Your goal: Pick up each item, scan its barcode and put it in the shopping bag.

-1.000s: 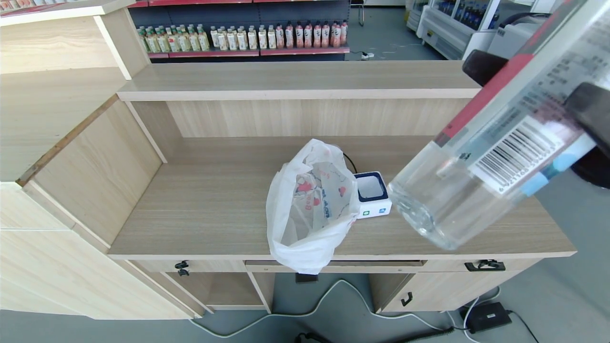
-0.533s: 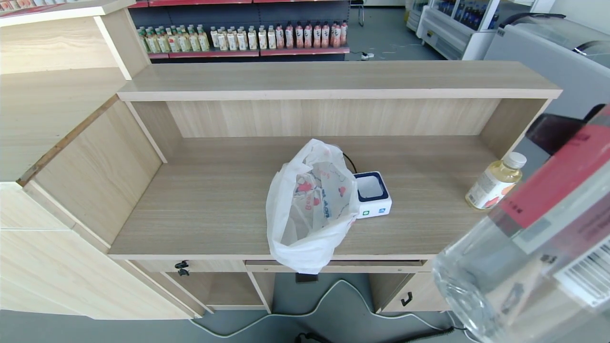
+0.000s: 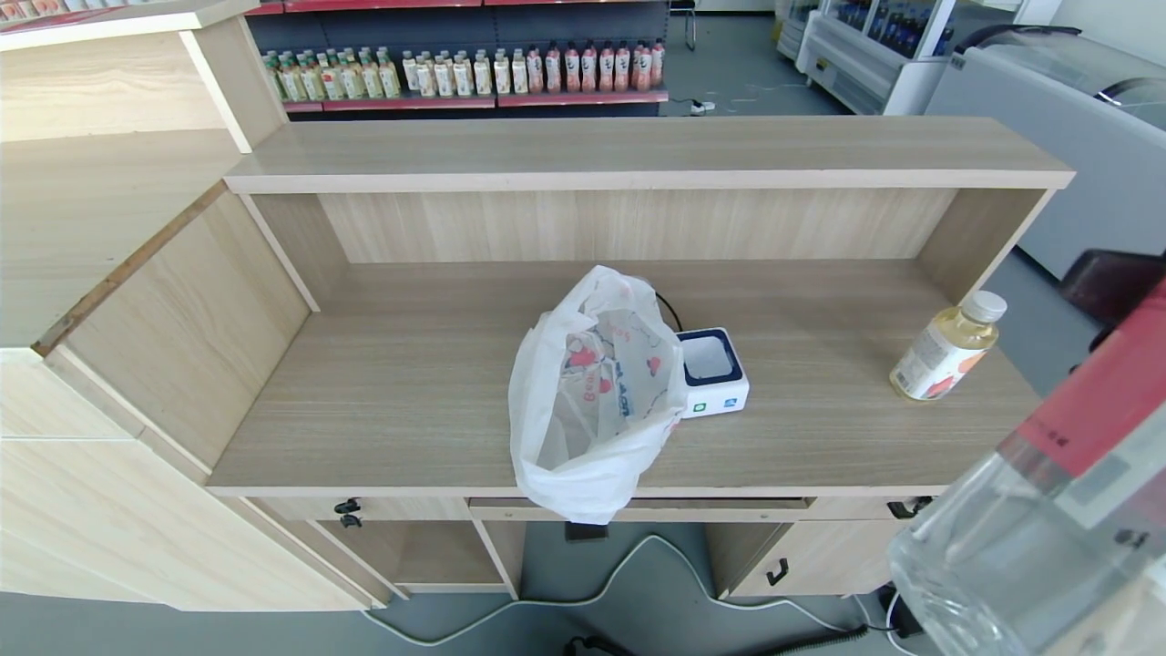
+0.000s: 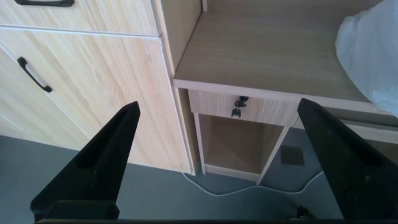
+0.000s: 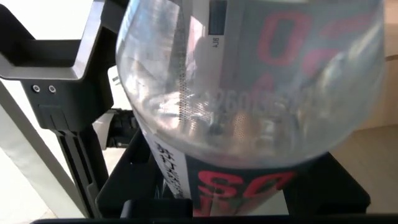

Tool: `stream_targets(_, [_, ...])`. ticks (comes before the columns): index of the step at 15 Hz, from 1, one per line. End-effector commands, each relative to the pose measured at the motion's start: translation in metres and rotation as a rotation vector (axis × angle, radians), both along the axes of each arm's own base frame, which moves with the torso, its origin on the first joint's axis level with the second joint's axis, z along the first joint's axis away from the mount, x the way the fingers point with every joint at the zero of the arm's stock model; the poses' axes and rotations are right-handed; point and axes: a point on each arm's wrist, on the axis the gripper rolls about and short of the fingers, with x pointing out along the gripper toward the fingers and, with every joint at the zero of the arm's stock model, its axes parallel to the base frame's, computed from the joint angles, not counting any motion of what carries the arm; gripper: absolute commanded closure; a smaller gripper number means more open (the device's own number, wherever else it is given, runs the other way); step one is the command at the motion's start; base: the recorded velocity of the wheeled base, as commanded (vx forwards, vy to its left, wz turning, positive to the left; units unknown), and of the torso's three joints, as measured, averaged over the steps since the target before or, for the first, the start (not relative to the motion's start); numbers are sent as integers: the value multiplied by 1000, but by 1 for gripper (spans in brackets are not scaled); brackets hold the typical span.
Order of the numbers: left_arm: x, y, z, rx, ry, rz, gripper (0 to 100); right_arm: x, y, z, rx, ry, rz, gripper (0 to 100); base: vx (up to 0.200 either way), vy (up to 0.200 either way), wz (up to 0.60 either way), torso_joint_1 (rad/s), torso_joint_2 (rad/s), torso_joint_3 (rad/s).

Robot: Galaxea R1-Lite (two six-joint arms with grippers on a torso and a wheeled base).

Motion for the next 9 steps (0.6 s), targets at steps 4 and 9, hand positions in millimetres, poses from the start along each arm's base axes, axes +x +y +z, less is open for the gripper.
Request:
stream_targets(4, [0, 0, 0, 0, -1, 0, 0, 0, -14, -3, -27, 50, -77, 100, 0, 0, 0, 0, 0, 0])
stream_targets(9, [0, 0, 0, 0, -1, -1, 0, -9, -22, -4, -43, 82, -105, 100, 0, 0, 0, 0, 0, 0])
